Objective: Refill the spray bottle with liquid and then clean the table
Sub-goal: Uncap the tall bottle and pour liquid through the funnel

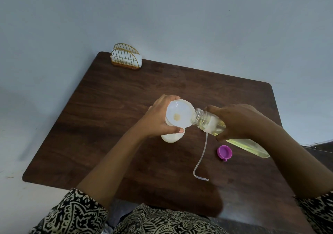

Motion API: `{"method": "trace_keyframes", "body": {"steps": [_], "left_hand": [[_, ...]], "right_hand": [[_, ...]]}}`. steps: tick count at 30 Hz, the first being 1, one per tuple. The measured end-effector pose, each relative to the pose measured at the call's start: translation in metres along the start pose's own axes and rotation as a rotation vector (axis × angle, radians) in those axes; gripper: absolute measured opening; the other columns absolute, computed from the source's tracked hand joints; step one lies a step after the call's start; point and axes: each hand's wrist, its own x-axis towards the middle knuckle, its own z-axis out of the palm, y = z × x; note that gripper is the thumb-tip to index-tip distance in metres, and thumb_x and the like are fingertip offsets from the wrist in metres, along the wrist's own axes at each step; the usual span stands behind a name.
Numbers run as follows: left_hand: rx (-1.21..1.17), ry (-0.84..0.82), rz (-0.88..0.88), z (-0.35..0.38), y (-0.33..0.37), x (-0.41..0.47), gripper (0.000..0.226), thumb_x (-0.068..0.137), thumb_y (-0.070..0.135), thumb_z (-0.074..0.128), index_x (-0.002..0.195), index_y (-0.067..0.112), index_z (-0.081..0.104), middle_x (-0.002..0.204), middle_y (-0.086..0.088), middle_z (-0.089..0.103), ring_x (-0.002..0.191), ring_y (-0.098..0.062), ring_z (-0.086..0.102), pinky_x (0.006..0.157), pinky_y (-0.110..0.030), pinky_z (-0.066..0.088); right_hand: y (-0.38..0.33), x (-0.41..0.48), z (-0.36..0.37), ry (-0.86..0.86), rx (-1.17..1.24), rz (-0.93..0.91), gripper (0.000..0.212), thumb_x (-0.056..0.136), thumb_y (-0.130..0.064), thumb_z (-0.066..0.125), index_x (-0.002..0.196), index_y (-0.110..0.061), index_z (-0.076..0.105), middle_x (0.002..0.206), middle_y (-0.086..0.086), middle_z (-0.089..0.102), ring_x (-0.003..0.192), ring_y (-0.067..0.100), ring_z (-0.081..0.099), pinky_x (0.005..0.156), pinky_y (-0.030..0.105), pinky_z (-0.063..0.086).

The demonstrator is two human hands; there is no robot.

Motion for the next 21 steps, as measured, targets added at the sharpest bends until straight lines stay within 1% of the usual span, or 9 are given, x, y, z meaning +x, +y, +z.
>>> {"method": "trace_keyframes", "body": {"steps": [4,6,8,14,18,21], "left_hand": [[0.0,0.004,0.01,-0.0001,-0.001,0.0004,0.09,0.063,0.037,0.085,0.136,0.029,0.034,0.131,0.011,0.037,0.116,-0.007,0.037,0.097,-0.048,0.047],[0.001,0.004,0.013,-0.0002,-0.0007,0.0007,0.09,0.063,0.035,0.085,0.136,0.028,0.034,0.132,0.009,0.038,0.116,-0.007,0.037,0.097,-0.047,0.047],[0.003,0.002,0.016,-0.0002,-0.0007,0.0005,0.091,0.061,0.039,0.083,0.136,0.028,0.034,0.133,0.009,0.038,0.116,-0.007,0.037,0.097,-0.048,0.047],[0.0,0.003,0.009,-0.0005,0.0003,0.0001,0.092,0.057,0.046,0.078,0.137,0.029,0.034,0.134,0.008,0.038,0.117,-0.008,0.037,0.097,-0.05,0.047],[-0.008,-0.002,0.01,-0.0007,-0.0006,0.0002,0.09,0.061,0.039,0.083,0.137,0.028,0.034,0.133,0.008,0.038,0.117,-0.008,0.038,0.096,-0.049,0.047],[-0.005,-0.002,0.014,-0.0005,-0.0008,-0.0001,0.091,0.06,0.041,0.082,0.136,0.029,0.034,0.128,0.014,0.036,0.117,-0.008,0.038,0.096,-0.05,0.047]], "right_hand": [[-0.0002,-0.0004,-0.0012,-0.004,-0.01,0.002,0.077,0.073,-0.051,0.069,0.136,-0.036,0.028,0.107,-0.009,0.065,0.075,0.01,0.05,0.055,0.021,0.034],[-0.0003,-0.0002,-0.0012,-0.003,-0.009,0.004,0.078,0.073,-0.051,0.069,0.137,-0.037,0.027,0.108,-0.008,0.065,0.076,0.01,0.049,0.057,0.021,0.035],[-0.0005,-0.0002,-0.0013,-0.003,-0.005,0.005,0.08,0.073,-0.052,0.07,0.138,-0.036,0.026,0.109,-0.008,0.064,0.077,0.01,0.05,0.06,0.021,0.038],[-0.0006,-0.0002,-0.0011,-0.005,-0.006,0.011,0.081,0.072,-0.053,0.07,0.138,-0.037,0.026,0.107,-0.009,0.065,0.076,0.01,0.051,0.06,0.022,0.04],[-0.0013,0.0,-0.0029,-0.005,-0.011,0.009,0.079,0.073,-0.052,0.07,0.137,-0.036,0.027,0.108,-0.008,0.065,0.075,0.01,0.048,0.055,0.02,0.034],[-0.0021,-0.0006,-0.004,-0.007,-0.011,0.007,0.077,0.073,-0.05,0.07,0.137,-0.036,0.028,0.107,-0.009,0.064,0.074,0.01,0.047,0.05,0.017,0.027]]}}
